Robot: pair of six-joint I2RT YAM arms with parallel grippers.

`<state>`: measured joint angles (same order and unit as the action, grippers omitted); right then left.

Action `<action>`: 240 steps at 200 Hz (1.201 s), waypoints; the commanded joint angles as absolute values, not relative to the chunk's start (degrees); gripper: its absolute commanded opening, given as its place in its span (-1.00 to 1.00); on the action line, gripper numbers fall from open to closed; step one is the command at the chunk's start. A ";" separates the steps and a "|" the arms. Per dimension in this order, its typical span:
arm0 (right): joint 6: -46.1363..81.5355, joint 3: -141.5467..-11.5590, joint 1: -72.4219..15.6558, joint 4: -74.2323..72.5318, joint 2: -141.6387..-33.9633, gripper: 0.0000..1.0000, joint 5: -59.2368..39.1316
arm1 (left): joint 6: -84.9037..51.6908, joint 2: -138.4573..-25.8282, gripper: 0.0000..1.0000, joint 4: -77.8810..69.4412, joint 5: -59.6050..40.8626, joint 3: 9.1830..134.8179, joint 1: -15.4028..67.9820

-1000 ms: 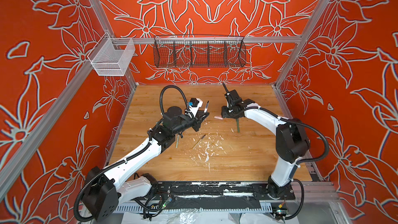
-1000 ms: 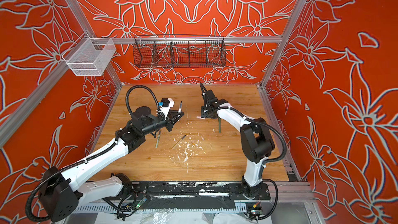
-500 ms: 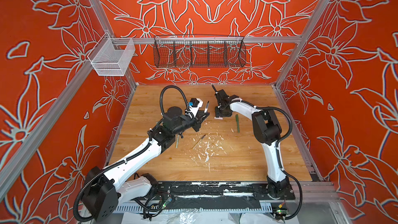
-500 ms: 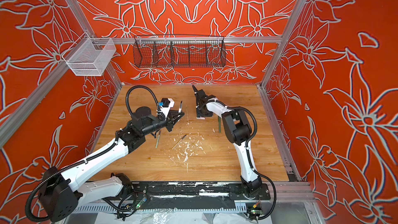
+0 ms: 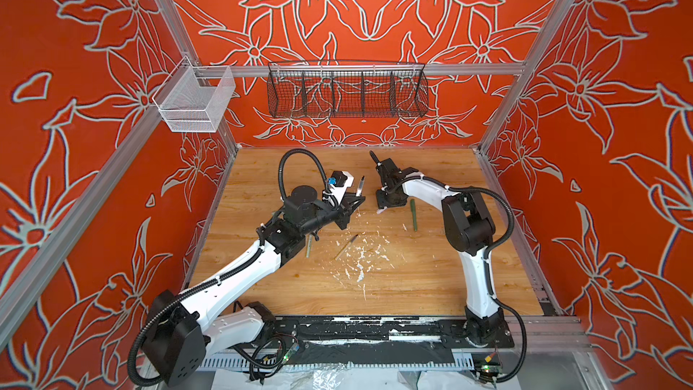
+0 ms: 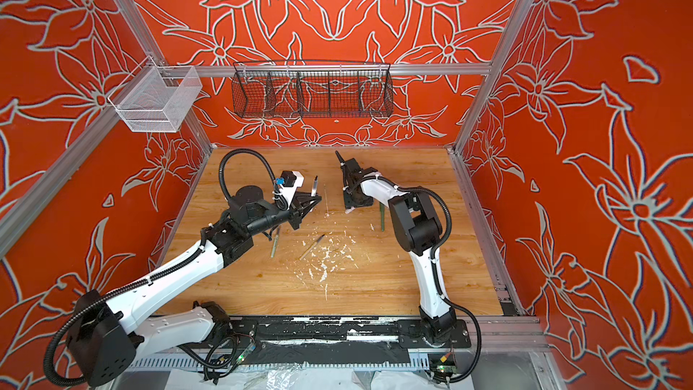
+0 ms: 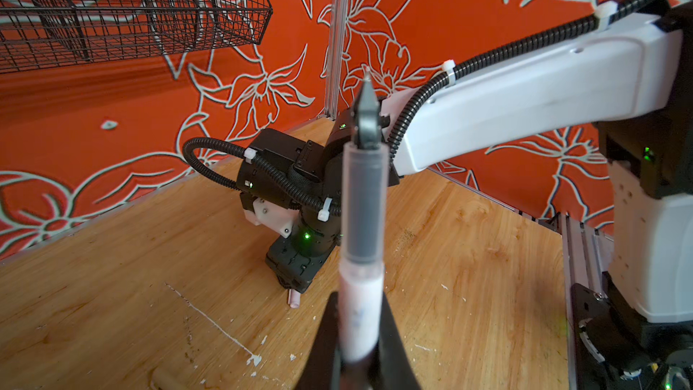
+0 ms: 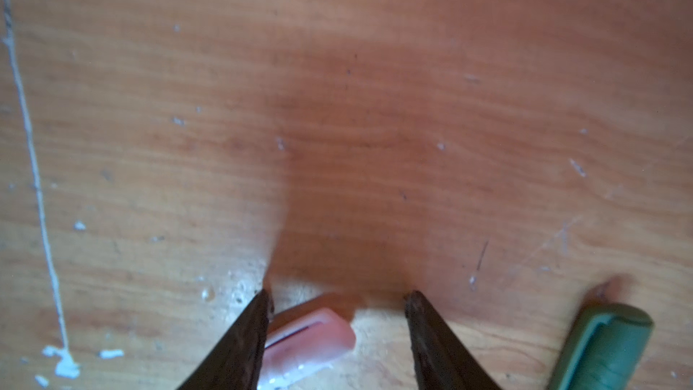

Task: Insert the pens into the pen caps
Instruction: 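Lower the right gripper onto the pink cap and close on it, then lift the pink cap upright with the right gripper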

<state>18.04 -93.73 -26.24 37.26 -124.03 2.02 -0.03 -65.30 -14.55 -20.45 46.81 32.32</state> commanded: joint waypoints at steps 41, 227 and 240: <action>14.66 -90.71 -26.03 40.32 -120.16 0.13 -3.73 | -0.44 -64.86 -1.00 -15.80 -21.58 47.52 32.61; 17.47 -91.02 -22.15 40.37 -118.38 -0.14 -10.40 | -0.77 -66.09 -1.00 -15.73 -22.30 47.68 33.13; 17.66 -89.82 -21.84 39.84 -117.60 -0.14 -10.55 | -0.86 -66.36 -1.00 -15.73 -22.51 47.77 33.13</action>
<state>16.97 -92.07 -22.55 39.88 -120.81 -9.74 -0.93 -65.80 -14.57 -21.32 46.81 32.51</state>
